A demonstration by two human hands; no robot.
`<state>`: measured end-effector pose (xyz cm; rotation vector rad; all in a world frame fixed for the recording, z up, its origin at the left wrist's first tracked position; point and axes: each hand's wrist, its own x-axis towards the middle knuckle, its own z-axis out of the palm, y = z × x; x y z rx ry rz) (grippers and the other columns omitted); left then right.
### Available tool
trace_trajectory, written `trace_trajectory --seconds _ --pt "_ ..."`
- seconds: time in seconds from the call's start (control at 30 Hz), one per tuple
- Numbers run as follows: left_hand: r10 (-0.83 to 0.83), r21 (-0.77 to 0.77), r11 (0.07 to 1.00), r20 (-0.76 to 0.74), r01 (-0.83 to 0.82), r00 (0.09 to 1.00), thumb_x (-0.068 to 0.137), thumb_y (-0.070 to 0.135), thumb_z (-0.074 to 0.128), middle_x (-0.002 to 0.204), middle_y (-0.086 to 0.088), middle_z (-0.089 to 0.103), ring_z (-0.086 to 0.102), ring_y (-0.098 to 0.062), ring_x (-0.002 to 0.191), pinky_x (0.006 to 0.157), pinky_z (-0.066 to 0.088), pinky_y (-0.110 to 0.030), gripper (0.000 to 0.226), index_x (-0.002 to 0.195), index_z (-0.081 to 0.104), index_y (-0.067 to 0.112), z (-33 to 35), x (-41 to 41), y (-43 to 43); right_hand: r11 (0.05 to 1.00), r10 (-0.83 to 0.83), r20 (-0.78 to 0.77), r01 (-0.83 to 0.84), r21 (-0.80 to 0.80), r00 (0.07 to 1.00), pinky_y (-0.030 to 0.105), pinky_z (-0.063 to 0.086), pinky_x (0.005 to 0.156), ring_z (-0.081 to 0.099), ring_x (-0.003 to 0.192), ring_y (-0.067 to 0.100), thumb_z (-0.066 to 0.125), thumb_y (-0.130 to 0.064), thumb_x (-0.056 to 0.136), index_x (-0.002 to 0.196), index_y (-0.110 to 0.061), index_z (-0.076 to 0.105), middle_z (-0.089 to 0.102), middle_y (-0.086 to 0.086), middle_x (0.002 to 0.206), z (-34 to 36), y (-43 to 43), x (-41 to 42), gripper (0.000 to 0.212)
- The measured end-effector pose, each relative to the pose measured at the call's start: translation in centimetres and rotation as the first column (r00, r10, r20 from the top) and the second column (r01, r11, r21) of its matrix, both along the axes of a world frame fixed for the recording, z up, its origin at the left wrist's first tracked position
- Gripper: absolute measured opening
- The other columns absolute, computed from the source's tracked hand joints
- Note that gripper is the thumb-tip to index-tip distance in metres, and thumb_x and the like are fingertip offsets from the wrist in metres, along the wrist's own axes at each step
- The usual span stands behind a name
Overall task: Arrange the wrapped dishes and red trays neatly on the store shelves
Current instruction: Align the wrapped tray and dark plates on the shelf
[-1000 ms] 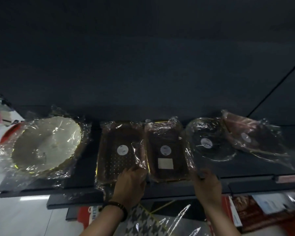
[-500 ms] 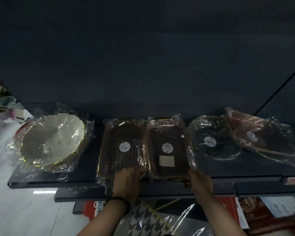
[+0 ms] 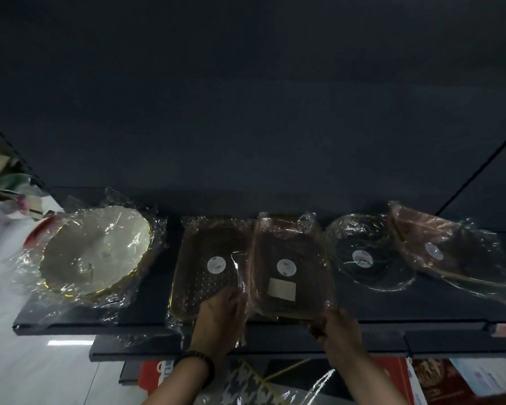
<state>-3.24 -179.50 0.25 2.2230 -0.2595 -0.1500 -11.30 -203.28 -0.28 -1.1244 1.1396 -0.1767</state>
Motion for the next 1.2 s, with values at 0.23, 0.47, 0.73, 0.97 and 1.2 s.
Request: trace_trajectory --seconds 0.23,0.47,0.73,0.97,1.2 --pt "0.014 -0.338 0.937 -0.213 -0.087 0.977 0.106 0.029 0.063 0.084 0.008 0.078 0.073 -0.007 0.071 0.066 0.06 -0.034 0.011 0.106 0.074 0.03 2.1 0.1 0.5 0.988 0.123 0.073 -0.116 -0.1 0.99 0.028 0.043 0.051 0.065 0.053 0.022 0.058 -0.008 0.1 0.096 -0.006 0.061 0.064 0.013 0.073 1.2 1.5 -0.9 0.006" --pt "0.155 -0.22 0.961 -0.084 -0.17 0.984 0.09 0.018 0.084 0.089 0.019 0.079 0.075 0.0 0.082 0.074 0.062 -0.031 0.016 0.098 0.078 0.03 0.7 0.2 5.7 0.925 0.349 0.07 -0.331 -0.188 0.935 0.029 0.055 0.05 0.071 0.065 0.022 0.065 -0.004 0.098 0.102 -0.007 0.066 0.072 0.017 0.092 3.3 5.5 0.7 0.005" --pt "0.278 -0.07 0.958 -0.028 -0.279 0.96 0.092 0.022 0.08 0.083 0.015 0.077 0.072 -0.004 0.08 0.077 0.061 -0.039 0.008 0.089 0.078 0.028 0.2 1.6 10.6 0.833 0.513 -0.026 -0.505 -0.226 0.858 0.029 0.058 0.054 0.078 0.065 0.021 0.068 -0.012 0.098 0.102 -0.005 0.063 0.072 0.022 0.098 2.5 10.6 3.1 0.009" --pt "0.263 0.005 0.965 -0.014 -0.263 0.965 0.096 0.021 0.075 0.087 0.013 0.075 0.07 -0.007 0.082 0.078 0.055 -0.031 0.009 0.102 0.082 0.022 -0.1 3.0 11.9 0.712 0.565 -0.179 -0.585 -0.388 0.805 0.032 0.061 0.062 0.076 0.064 0.014 0.075 -0.026 0.093 0.101 -0.015 0.065 0.076 0.0 0.083 2.3 13.0 3.9 0.017" --pt "0.227 0.086 0.969 0.05 -0.23 0.973 0.096 0.012 0.067 0.091 0.0 0.066 0.062 -0.024 0.086 0.069 0.045 -0.032 0.021 0.105 0.077 0.028 -0.8 3.6 12.1 0.531 0.545 -0.279 -0.583 -0.615 0.791 0.004 0.042 0.056 0.065 0.069 -0.008 0.065 -0.03 0.102 0.124 -0.029 0.064 0.073 -0.013 0.083 1.7 12.8 4.4 0.022"
